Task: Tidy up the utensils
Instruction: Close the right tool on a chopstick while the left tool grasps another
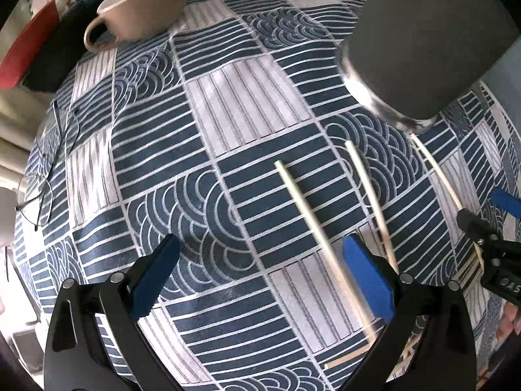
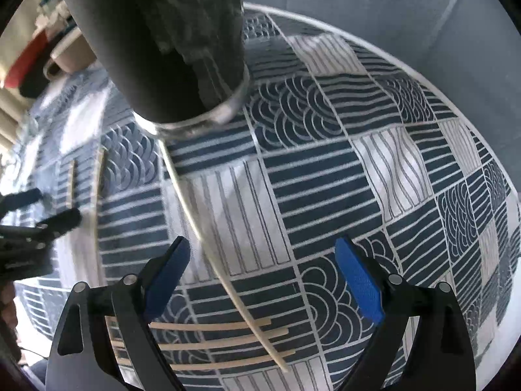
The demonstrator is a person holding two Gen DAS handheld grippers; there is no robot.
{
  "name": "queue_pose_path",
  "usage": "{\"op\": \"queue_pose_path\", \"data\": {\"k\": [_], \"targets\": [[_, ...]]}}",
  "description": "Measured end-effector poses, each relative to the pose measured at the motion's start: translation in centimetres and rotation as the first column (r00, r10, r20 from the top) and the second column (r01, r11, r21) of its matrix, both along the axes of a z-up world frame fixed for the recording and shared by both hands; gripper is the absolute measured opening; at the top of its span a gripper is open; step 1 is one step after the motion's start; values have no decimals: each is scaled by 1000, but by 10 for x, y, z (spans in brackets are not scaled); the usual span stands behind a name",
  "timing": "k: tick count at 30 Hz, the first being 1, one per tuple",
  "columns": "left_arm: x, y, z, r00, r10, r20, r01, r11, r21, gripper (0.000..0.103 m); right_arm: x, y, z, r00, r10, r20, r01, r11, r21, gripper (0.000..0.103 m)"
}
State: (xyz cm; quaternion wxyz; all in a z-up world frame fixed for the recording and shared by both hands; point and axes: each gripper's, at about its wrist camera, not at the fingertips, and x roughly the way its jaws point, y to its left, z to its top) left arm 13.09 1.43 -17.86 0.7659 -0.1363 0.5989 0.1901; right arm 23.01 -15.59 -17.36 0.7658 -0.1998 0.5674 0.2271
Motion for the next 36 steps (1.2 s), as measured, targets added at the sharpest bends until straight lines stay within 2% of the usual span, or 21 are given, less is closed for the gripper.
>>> {"op": "queue_pose_path", "data": {"k": [2,3,4,5,6,7,8,9,10,11,12,13,20,24,28,32,36], "targets": [[0,-3,0,1000,1,15,-2,1000,3,97,1,-4,-1,1000,-5,-16,6,999,38,80],[-1,-5,0,1000,-8,28,8,1000,9,95,1,-6,0,1000,-8,-12,9,999,44,74],[-3,-7,2,999,-22,42,21,1000,15,91,1,-8,1,1000,-2,-1,2,999,52,64],[-4,-9,4,997,-40,59,39,999,21,84,0,-9,3,1000,7,4,-8,998,59,58],[-6,-12,6,996,-52,67,50,998,23,80,-1,-11,5,1000,21,10,-21,998,65,39],[-8,-14,8,995,-65,76,63,998,27,69,0,-13,7,999,34,11,-34,997,69,15],[-10,-13,11,994,-75,82,72,997,28,59,1,-15,7,999,37,11,-38,997,63,12],[-12,-11,13,993,-83,86,81,996,30,54,2,-17,7,999,37,11,-38,997,61,6],[-16,-7,15,992,-81,94,79,997,25,44,4,-20,7,999,33,7,-33,997,63,4],[-23,2,19,993,-71,98,69,997,25,25,5,-23,6,1000,25,1,-25,998,66,4],[-26,8,20,993,-62,99,61,998,17,18,7,-26,6,1000,14,-10,-13,997,76,4],[-29,15,21,994,-59,95,59,998,3,5,7,-28,6,1000,7,-17,-5,997,83,4],[-43,41,23,997,-25,74,35,990,-134,5,9,-46,10,994,-64,-94,81,979,188,4],[-48,50,30,997,-32,67,39,993,-115,5,9,-59,21,992,-94,-88,111,970,218,4],[-53,65,40,995,-28,95,39,992,-118,5,8,-63,36,991,-119,-65,131,963,237,5],[-47,74,67,989,-59,133,67,996,-63,5,6,-63,58,988,-149,-45,156,951,267,5],[-34,81,94,979,-79,189,91,994,-55,5,8,-61,79,985,-171,-29,172,932,318,5]]}}
